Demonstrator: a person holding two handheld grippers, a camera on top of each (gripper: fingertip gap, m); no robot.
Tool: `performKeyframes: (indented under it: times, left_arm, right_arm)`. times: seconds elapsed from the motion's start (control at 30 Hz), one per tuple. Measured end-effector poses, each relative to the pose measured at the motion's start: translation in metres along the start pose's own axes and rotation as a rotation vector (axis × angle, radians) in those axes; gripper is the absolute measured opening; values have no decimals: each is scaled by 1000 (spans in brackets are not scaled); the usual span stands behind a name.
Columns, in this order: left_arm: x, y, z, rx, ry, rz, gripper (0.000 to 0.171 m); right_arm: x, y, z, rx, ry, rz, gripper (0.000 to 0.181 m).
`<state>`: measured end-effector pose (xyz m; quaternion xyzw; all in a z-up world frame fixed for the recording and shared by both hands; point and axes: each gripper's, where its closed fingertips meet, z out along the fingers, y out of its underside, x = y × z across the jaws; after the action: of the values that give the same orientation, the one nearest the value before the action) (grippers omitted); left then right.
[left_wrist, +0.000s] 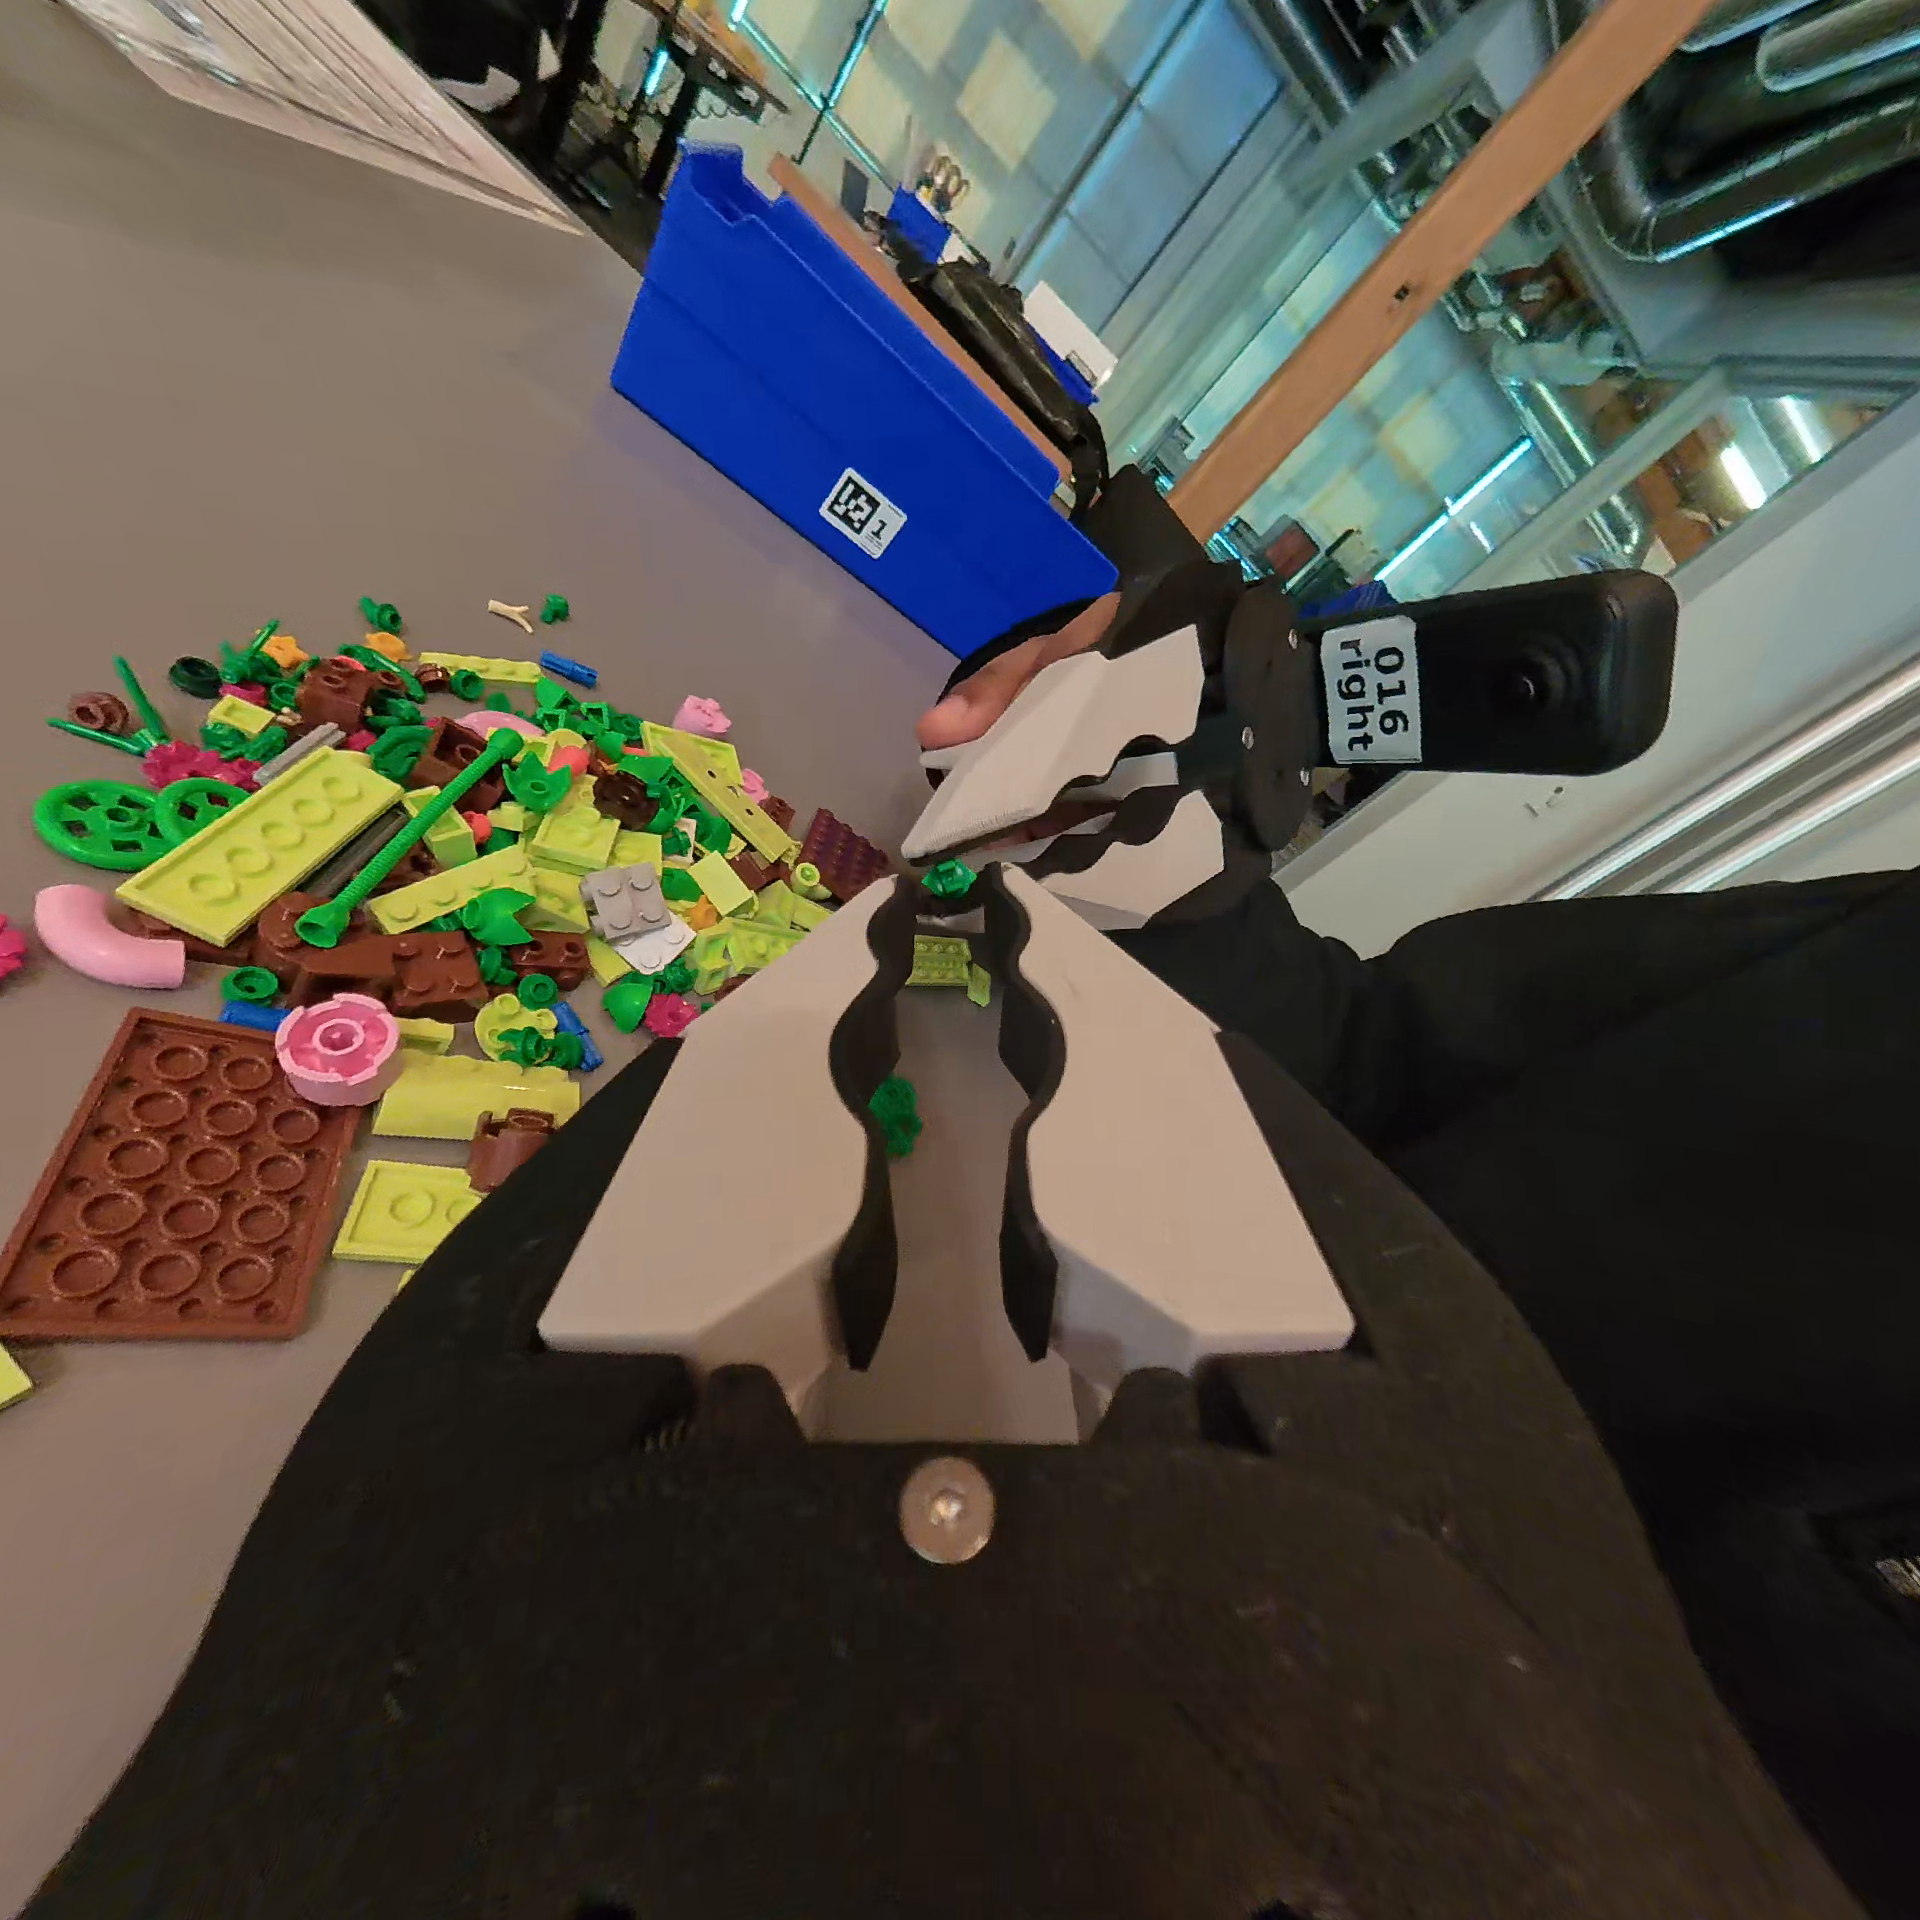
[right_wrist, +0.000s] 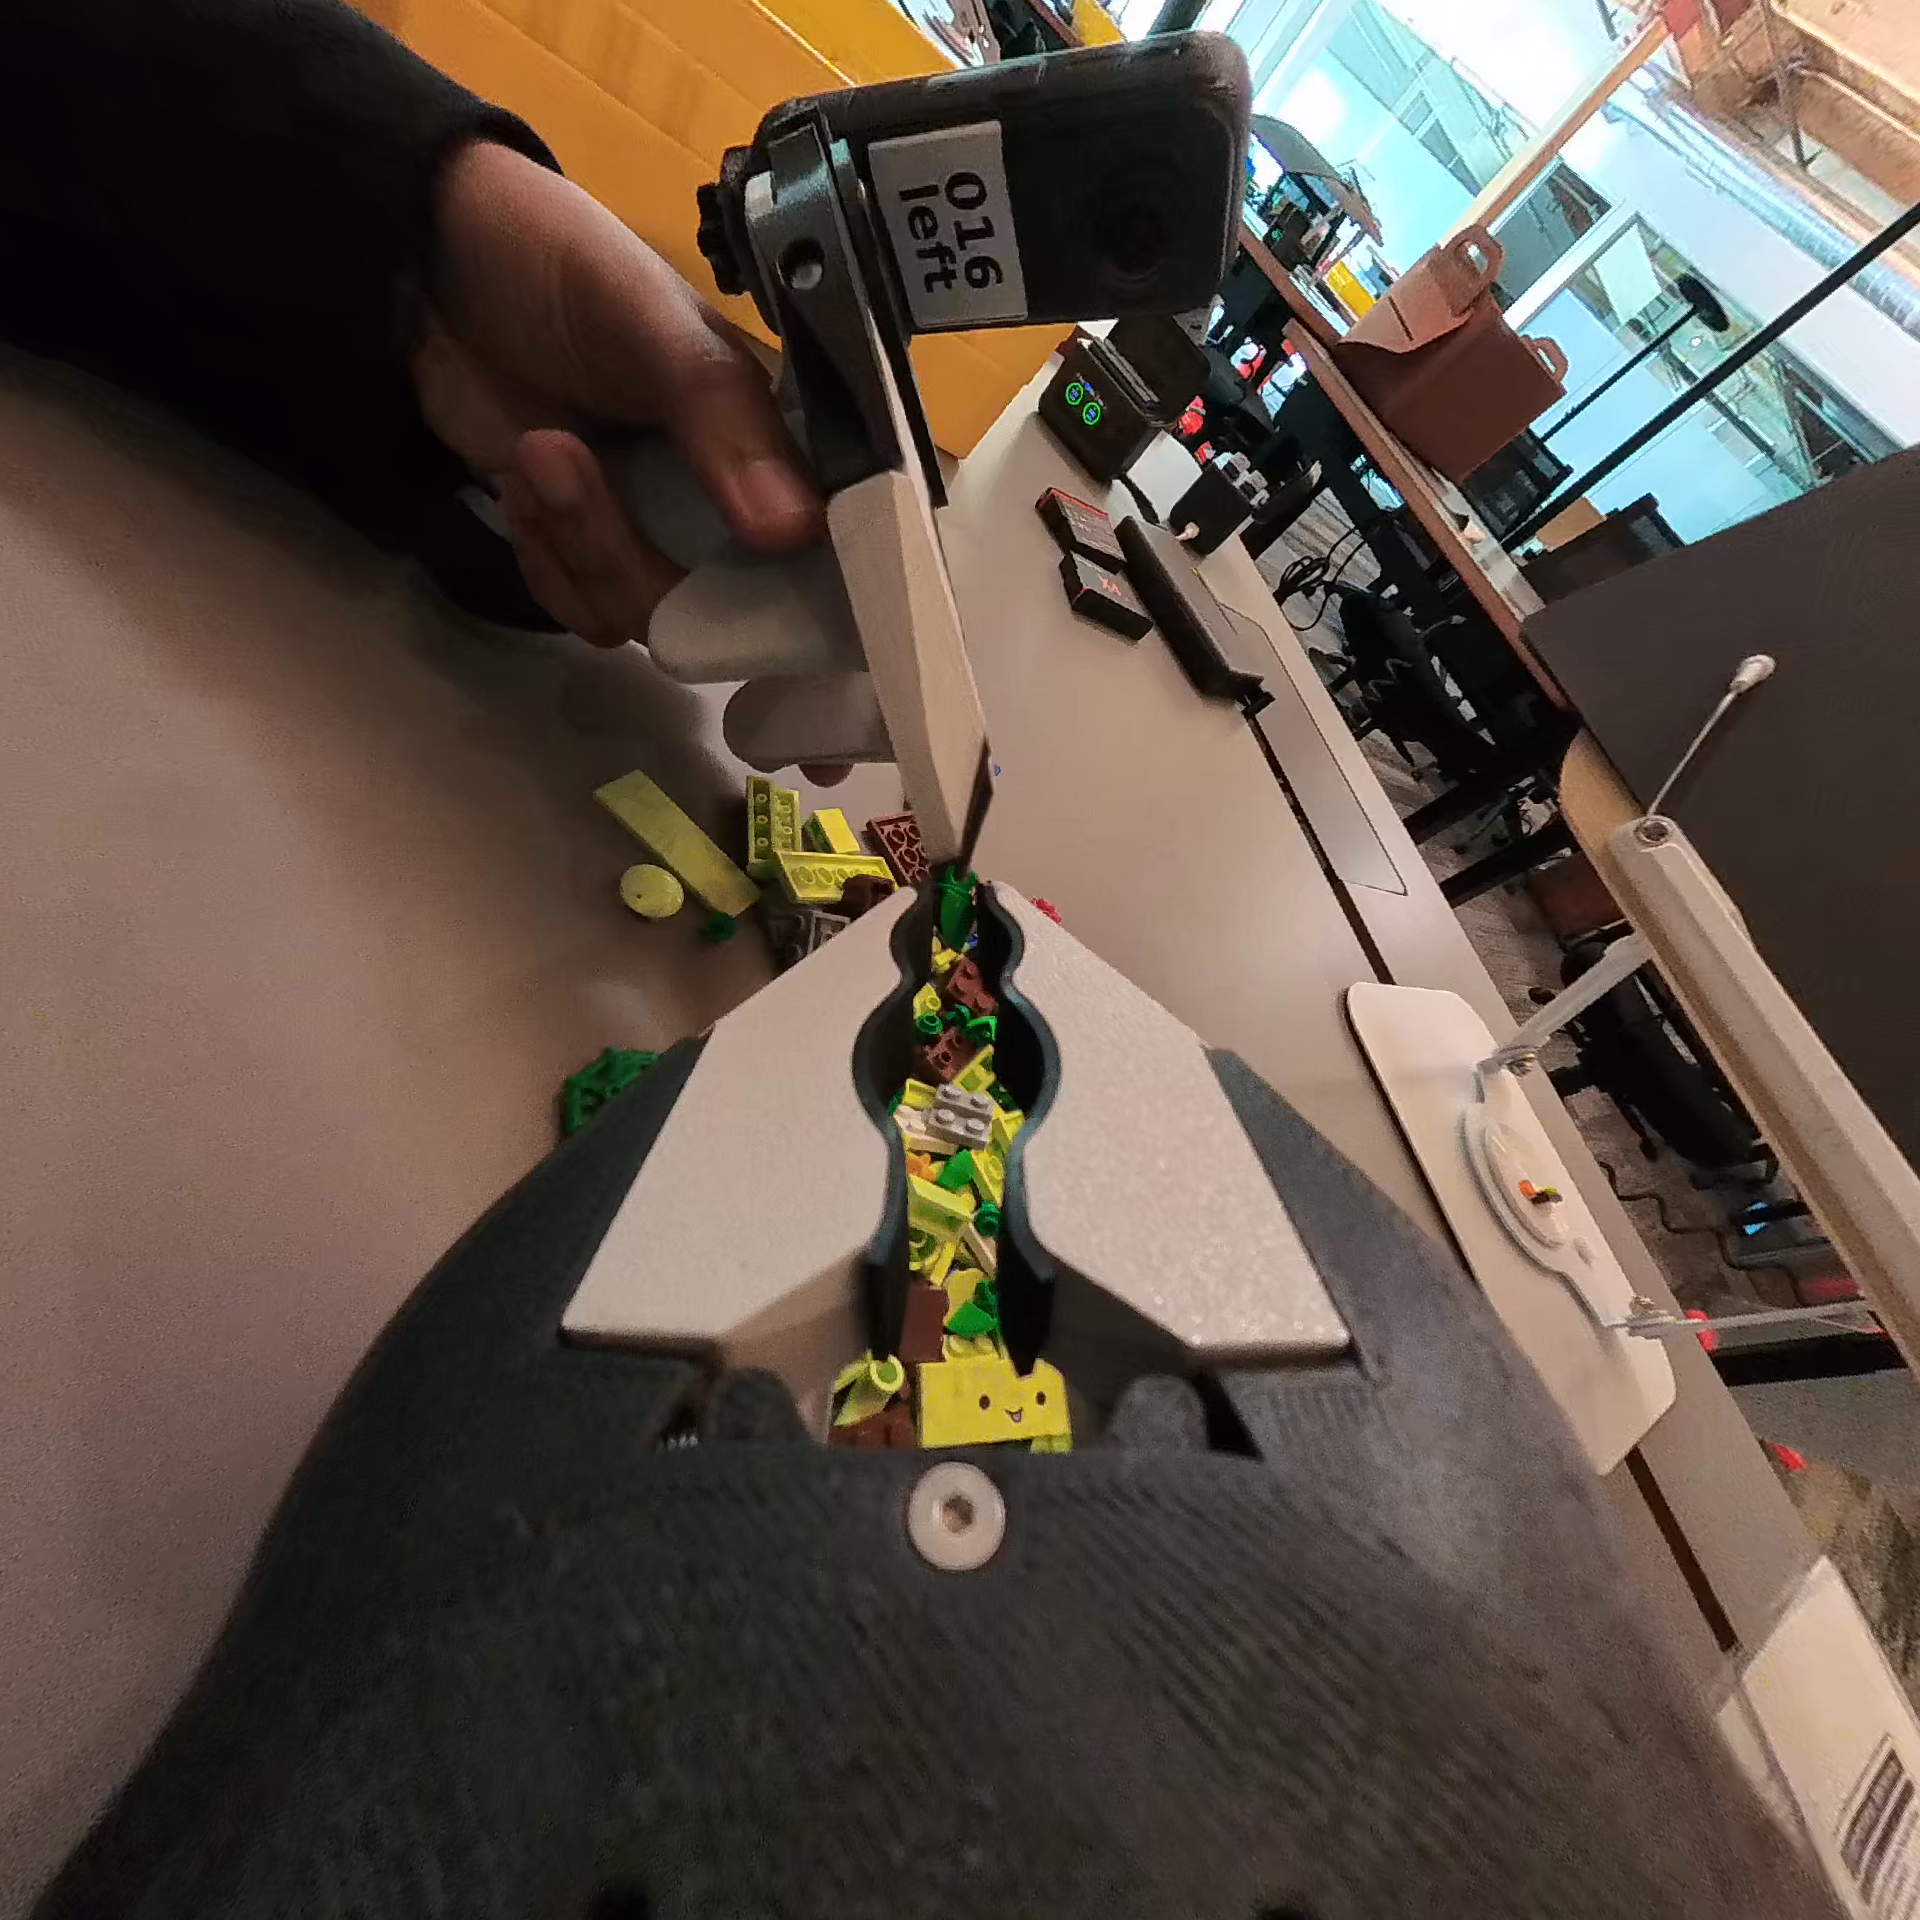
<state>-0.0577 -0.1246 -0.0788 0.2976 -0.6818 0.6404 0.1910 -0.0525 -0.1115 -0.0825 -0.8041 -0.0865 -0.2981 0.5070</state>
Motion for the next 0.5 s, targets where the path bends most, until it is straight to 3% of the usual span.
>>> performKeyframes:
  times: [0.1, 0.27, 0.4, 0.5]
  left_arm:
    - [1, 0, 0, 4, 11, -10, 0]
    - [2, -4, -1, 28, 18, -10, 0]
    - [8, -18, -8, 104, 55, -13, 0]
    - [13, -21, -10, 131, 101, -44, 0]
  right_arm:
    - [-2, -1, 0, -2, 0, -15, 4]
    - [1, -3, 0, 20, 15, 7, 4]
    - [15, -12, -8, 118, 18, 196, 21]
    - [22, -22, -16, 203, -4, 301, 22]
